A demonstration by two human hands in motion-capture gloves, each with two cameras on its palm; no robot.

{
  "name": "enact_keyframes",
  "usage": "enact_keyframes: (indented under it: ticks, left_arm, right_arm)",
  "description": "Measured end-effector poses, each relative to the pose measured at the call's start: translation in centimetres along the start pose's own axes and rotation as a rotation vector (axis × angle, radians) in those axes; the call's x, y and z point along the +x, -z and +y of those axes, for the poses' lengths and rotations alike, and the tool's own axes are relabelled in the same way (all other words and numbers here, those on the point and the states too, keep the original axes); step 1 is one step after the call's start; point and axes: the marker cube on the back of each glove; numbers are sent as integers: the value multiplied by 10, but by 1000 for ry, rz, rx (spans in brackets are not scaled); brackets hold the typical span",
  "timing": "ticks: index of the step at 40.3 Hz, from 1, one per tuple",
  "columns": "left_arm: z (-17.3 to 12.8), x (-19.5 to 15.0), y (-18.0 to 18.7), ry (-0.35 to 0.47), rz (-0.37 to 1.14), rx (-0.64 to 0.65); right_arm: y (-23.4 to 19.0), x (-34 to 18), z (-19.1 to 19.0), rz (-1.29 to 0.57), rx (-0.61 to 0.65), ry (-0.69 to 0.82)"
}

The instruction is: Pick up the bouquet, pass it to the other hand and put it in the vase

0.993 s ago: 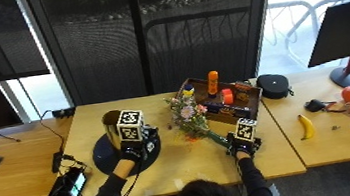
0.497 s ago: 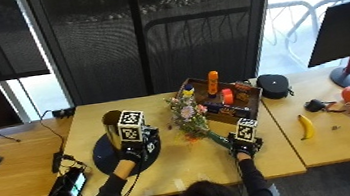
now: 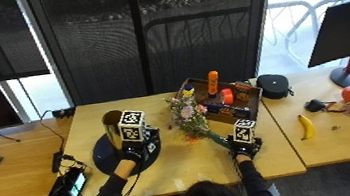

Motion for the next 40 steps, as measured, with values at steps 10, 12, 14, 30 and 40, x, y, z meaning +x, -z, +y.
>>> enact_keyframes:
  ticks: [10, 12, 14, 30, 40]
  left_arm:
    - [4, 5, 3, -16, 5, -5]
    - [3, 4, 2, -13, 3, -4]
    - [3, 3, 1, -9, 0, -5]
    - [1, -1, -1, 0, -5, -13]
    - [-5, 3, -8, -3, -6, -29]
  right_arm:
    - [-4, -2, 9, 10, -11, -9]
    - [-4, -3, 8, 5, 18, -8]
    - [-2, -3, 6, 6, 61, -12]
    - [-13, -10, 10, 8, 231, -13]
    - [-3, -12, -22, -16, 733, -14]
